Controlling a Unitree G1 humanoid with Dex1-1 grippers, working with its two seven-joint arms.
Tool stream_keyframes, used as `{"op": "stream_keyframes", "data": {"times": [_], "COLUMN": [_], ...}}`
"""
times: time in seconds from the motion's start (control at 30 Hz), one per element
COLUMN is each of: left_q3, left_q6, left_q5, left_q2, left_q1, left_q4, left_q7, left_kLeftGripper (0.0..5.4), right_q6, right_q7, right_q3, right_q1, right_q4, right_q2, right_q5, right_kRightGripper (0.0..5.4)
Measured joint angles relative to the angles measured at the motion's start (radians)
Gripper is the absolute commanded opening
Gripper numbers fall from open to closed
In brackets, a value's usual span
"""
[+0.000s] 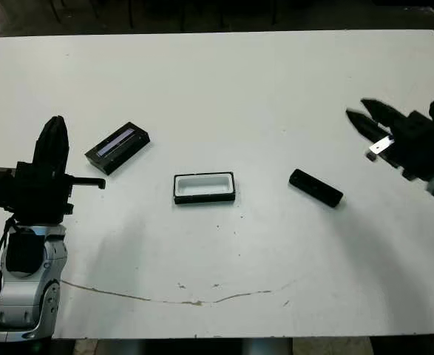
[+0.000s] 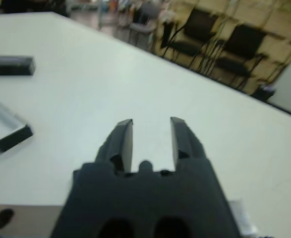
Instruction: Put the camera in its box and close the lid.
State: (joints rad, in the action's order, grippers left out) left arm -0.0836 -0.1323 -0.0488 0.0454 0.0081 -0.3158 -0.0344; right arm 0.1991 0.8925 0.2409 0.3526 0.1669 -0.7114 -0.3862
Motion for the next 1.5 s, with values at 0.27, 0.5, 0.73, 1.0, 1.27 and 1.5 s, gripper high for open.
{"op": "stream_keyframes", "data": {"times": [0.27,0.5,0.73,1.0,1.27,1.5], "left_q3": [-0.002,-0.003,-0.004,-0.008,-0.007,-0.002], "left_q6": [-0.003,0.001,0.012,0.015,0.018,0.018], "left_q5": [0.006,0.007,0.004,-0.008,-0.006,-0.008], "left_q2": [0.001,0.001,0.002,0.003,0.004,0.004], "left_q1": [0.003,0.015,0.02,0.02,0.02,0.021], "left_q4": [0.0,-0.005,-0.007,-0.007,-0.007,-0.007], "left_q7": [0.0,0.0,-0.005,-0.019,-0.025,-0.025], "left_kLeftGripper": [0.0,0.0,0.0,0.0,0.0,0.0], "right_q6": [0.076,0.228,0.293,0.285,0.316,0.309], "right_q7": [0.178,0.219,0.18,0.16,0.143,0.15], "right_q3": [-0.054,-0.052,-0.026,-0.024,-0.052,-0.07], "right_q1": [0.004,-0.001,-0.056,-0.088,-0.118,-0.145], "right_q4": [0.06,0.062,-0.03,-0.036,-0.061,-0.046], "right_q2": [-0.014,-0.013,-0.013,-0.013,-0.012,-0.012], "right_q5": [-0.04,-0.135,-0.16,-0.148,-0.148,-0.129], "right_kRightGripper": [3.23,4.46,5.38,5.38,5.38,5.38]}}
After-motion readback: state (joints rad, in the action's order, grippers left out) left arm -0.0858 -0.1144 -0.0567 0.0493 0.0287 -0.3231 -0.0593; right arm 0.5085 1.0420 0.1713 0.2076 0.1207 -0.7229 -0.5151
